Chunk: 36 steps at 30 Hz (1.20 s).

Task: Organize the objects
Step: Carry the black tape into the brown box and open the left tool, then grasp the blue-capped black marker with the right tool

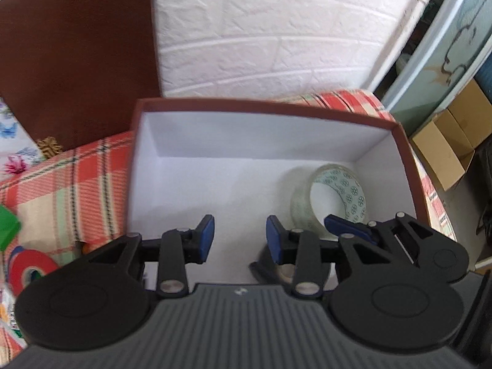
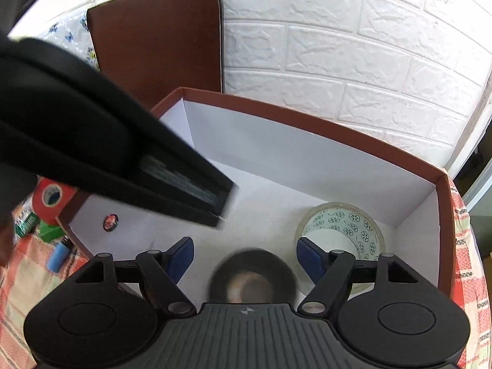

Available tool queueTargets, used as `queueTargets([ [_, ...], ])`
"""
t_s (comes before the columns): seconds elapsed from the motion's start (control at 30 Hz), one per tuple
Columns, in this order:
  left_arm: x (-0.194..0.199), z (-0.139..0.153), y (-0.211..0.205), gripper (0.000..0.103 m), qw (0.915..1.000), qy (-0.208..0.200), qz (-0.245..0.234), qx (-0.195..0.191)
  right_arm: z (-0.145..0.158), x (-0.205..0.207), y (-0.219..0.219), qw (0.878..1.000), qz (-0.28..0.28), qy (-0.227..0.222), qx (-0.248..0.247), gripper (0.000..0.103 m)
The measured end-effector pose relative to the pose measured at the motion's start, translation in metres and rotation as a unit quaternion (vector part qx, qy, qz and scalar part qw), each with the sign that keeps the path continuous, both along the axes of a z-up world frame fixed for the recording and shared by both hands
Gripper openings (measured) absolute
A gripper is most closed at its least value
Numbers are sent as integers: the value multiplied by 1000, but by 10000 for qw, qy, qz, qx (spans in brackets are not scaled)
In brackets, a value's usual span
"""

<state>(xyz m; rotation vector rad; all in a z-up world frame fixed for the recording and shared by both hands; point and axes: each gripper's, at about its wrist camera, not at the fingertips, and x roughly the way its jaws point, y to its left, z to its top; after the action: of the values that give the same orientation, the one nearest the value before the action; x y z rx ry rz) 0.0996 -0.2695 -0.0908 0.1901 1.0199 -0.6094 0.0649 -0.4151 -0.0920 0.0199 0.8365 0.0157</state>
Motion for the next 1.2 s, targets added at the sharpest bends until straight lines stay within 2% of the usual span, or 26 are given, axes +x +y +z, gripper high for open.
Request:
queueTargets([
  [0.2,-10,26,49,44,9991,-349,188,-162,15,-2,2,9992,-300,-122,248,70],
  [0.33,-14,28,106,45,9969,-370,659,-217,40,-17,24,9959,-530,-694,236,70],
  [0.37,-15,27,123,45,9958,-363,825,-181,40,-39,53,9949,-464,-865,230,70],
  [0.43,-16,23,161,46,9923,-298,1198,-128,46,-32,83,9936,-221,-1089,205,70],
  [0.5,-18,17,200,46,9867,-238,1607,-62,52,-27,119,9935,172,-1096,254,70],
  [0.57,-21,8,238,46,9799,-147,1989,82,50,-29,139,9934,559,-933,359,69],
  [0.7,-35,-10,305,46,9638,186,2654,158,18,-26,217,9924,1086,-292,503,62],
  [0.77,-45,-13,334,46,9575,250,2868,192,1,-32,235,9943,977,54,433,56],
  [0.9,-62,-20,378,46,9461,479,3199,177,-45,4,259,9979,502,394,-128,54],
  [0.97,-71,-19,391,46,9457,532,3201,186,-68,22,268,9957,444,622,-518,53],
  [1.0,-74,-20,395,46,9465,545,3175,193,-72,25,270,9958,453,558,-566,48],
  [1.03,-76,-20,398,46,9476,570,3139,175,-72,24,273,9958,533,461,-587,39],
  [1.07,-78,-22,401,46,9493,603,3084,121,-69,18,274,9947,678,479,-609,23],
  [1.1,-77,-22,400,46,9508,658,3025,66,-67,12,276,9936,722,522,-695,22],
  [1.13,-77,-23,399,47,9523,747,2959,11,-66,5,275,9934,720,608,-652,21],
  [1.2,-72,-24,392,48,9564,932,2763,-154,-60,-9,261,9941,546,936,-71,20],
])
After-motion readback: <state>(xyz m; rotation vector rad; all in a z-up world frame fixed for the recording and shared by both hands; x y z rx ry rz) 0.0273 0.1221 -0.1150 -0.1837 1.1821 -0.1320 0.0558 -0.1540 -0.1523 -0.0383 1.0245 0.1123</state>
